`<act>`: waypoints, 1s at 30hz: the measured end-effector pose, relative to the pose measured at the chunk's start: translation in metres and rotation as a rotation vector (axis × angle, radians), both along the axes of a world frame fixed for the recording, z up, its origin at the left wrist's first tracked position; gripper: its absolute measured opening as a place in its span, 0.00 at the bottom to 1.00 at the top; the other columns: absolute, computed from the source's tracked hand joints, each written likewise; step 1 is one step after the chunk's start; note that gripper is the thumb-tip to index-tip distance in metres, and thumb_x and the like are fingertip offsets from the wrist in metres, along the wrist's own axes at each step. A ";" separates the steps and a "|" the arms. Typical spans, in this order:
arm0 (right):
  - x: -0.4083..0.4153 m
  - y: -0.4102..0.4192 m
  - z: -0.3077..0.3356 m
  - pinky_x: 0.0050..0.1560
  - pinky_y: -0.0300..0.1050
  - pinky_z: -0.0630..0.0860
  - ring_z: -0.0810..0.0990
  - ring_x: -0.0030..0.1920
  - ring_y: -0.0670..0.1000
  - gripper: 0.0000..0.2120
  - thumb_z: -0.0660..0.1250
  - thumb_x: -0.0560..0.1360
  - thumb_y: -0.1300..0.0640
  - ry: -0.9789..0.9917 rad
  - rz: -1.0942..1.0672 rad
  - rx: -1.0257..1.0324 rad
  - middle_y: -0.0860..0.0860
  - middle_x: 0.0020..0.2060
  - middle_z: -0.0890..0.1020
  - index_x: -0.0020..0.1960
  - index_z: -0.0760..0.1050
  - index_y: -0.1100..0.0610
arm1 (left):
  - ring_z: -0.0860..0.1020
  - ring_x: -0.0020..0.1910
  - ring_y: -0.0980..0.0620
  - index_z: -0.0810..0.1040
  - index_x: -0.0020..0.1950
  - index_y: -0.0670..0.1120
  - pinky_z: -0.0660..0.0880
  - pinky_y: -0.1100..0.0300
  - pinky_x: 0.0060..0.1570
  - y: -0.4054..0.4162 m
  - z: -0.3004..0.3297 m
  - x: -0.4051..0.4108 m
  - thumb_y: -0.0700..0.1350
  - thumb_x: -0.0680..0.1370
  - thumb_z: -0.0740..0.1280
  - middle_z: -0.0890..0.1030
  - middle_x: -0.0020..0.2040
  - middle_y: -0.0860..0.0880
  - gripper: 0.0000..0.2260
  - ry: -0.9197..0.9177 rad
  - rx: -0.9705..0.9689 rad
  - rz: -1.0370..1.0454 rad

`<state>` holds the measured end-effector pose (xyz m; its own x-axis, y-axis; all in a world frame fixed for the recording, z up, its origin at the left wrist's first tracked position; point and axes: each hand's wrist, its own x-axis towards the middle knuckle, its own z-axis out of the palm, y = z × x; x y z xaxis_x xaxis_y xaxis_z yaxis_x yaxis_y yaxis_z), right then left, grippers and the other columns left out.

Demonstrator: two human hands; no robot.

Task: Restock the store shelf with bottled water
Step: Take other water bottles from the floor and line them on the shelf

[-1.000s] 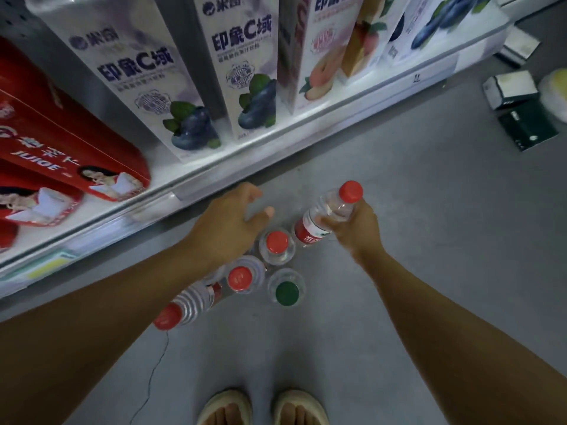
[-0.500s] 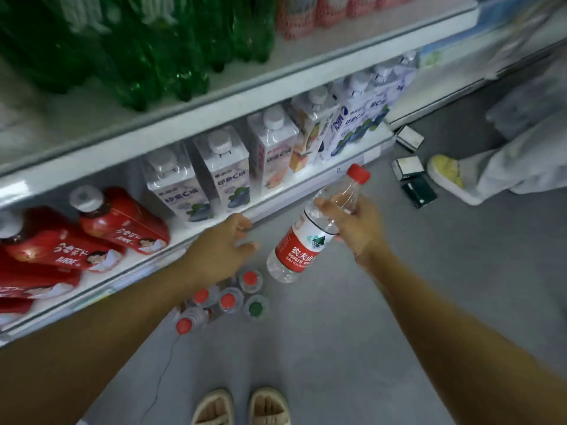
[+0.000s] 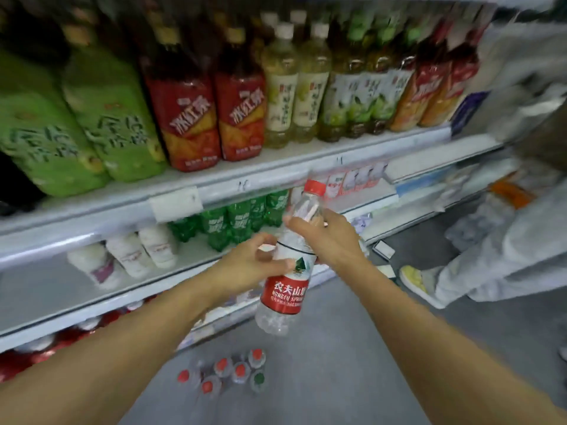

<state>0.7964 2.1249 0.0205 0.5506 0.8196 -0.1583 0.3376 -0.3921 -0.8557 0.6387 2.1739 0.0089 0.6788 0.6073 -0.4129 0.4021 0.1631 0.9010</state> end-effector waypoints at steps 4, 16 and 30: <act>-0.027 0.005 0.079 0.46 0.52 0.79 0.81 0.42 0.49 0.19 0.72 0.63 0.35 -0.090 0.084 0.048 0.47 0.37 0.83 0.39 0.77 0.51 | 0.80 0.51 0.55 0.69 0.59 0.51 0.77 0.59 0.51 -0.010 0.076 -0.024 0.46 0.72 0.73 0.80 0.56 0.49 0.20 -0.016 0.080 0.066; -0.114 0.013 0.255 0.43 0.46 0.78 0.80 0.43 0.49 0.30 0.66 0.57 0.26 -0.285 0.290 0.179 0.47 0.41 0.82 0.45 0.79 0.49 | 0.80 0.48 0.55 0.70 0.58 0.49 0.77 0.58 0.48 -0.039 0.241 -0.102 0.44 0.70 0.75 0.81 0.51 0.51 0.20 -0.086 0.335 0.344; -0.234 0.040 0.412 0.55 0.52 0.76 0.79 0.50 0.49 0.26 0.58 0.72 0.32 -0.320 0.615 0.505 0.47 0.52 0.80 0.55 0.75 0.51 | 0.82 0.48 0.49 0.71 0.58 0.51 0.79 0.49 0.52 -0.031 0.382 -0.222 0.46 0.72 0.73 0.82 0.52 0.48 0.18 -0.254 0.576 0.715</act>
<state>0.5628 2.1649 0.4328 -0.0594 0.9176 0.3929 0.6202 0.3424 -0.7058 0.4164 2.1429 0.3909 0.0961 0.9775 0.1878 0.1597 -0.2014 0.9664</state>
